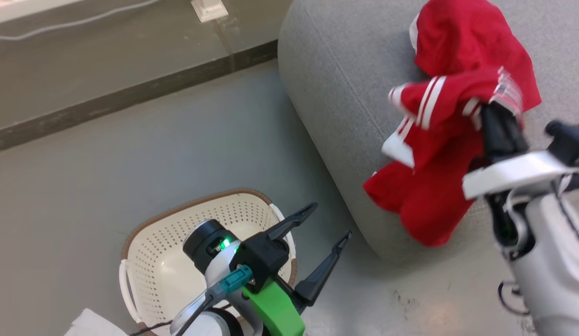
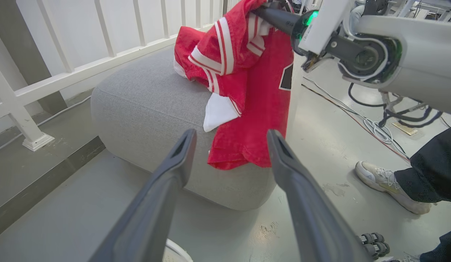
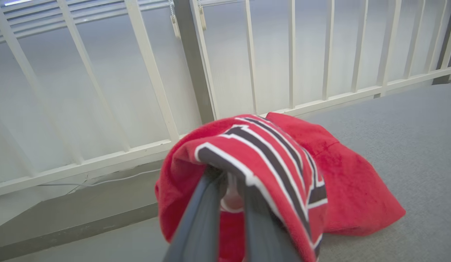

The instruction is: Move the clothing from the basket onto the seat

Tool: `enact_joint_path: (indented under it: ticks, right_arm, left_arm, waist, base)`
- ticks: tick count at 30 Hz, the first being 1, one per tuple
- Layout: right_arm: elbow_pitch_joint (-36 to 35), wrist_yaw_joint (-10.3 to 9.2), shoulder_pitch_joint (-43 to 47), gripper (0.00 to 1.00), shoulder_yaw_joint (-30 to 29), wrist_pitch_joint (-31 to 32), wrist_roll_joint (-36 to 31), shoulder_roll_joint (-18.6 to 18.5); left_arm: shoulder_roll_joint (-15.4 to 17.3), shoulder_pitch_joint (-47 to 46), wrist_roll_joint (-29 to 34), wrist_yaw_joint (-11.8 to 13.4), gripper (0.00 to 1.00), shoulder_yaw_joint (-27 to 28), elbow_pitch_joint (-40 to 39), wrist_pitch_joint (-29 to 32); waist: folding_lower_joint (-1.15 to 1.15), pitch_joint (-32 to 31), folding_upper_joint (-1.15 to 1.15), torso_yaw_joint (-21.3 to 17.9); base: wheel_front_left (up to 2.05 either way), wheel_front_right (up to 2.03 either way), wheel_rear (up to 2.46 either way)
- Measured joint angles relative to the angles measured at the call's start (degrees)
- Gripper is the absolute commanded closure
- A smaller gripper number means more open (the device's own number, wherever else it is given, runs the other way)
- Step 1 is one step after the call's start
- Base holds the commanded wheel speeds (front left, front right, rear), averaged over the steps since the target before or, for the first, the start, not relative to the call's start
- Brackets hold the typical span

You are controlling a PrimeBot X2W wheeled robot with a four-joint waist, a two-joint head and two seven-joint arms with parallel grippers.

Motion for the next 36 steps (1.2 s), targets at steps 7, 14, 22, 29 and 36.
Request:
enact_joint_path:
  ticks: [7, 14, 22, 29, 36]
  right_arm:
    - [-1.7, 0.08, -9.9, 1.00, -4.3, -0.5, -0.1, -2.9]
    - [-1.8, 0.08, -21.1, 1.00, -8.9, -0.6, -0.6, -7.8]
    - [1.8, 0.07, -31.1, 1.00, -12.8, -0.6, -0.6, -12.5]
    - [8.5, 0.05, -34.4, 1.00, -14.5, -0.6, 0.0, -14.4]
    - [16.6, 0.66, -34.5, 1.00, -13.5, 0.3, 0.5, -14.2]
  left_arm:
    - [0.2, -1.9, 0.2, -0.1, 0.00, -0.3, -0.3, 0.8]
    - [0.2, -4.4, 0.9, -0.5, 0.00, -0.9, -1.3, 1.7]
    - [0.2, -7.2, 1.5, -0.8, 0.00, -1.6, -2.3, 3.5]
    - [0.2, -9.6, 1.7, -0.9, 0.00, -2.2, -3.6, 4.8]
    - [1.0, -11.5, 1.9, -1.1, 0.00, -2.3, -3.7, 5.0]
  waist:
    - [0.00, 3.0, 0.00, -0.7]
    - [0.00, 6.1, 0.00, -0.4]
    - [0.00, 10.1, 0.00, 0.9]
    - [0.01, 14.3, 0.00, 2.7]
    - [0.01, 18.4, 0.00, 4.7]
  base:
    - [0.00, 0.00, 0.00]
    - [0.00, 0.00, 0.00]
    - [0.00, 0.00, 0.00]
    - [0.00, 0.00, 0.00]
    - [0.00, 0.00, 0.00]
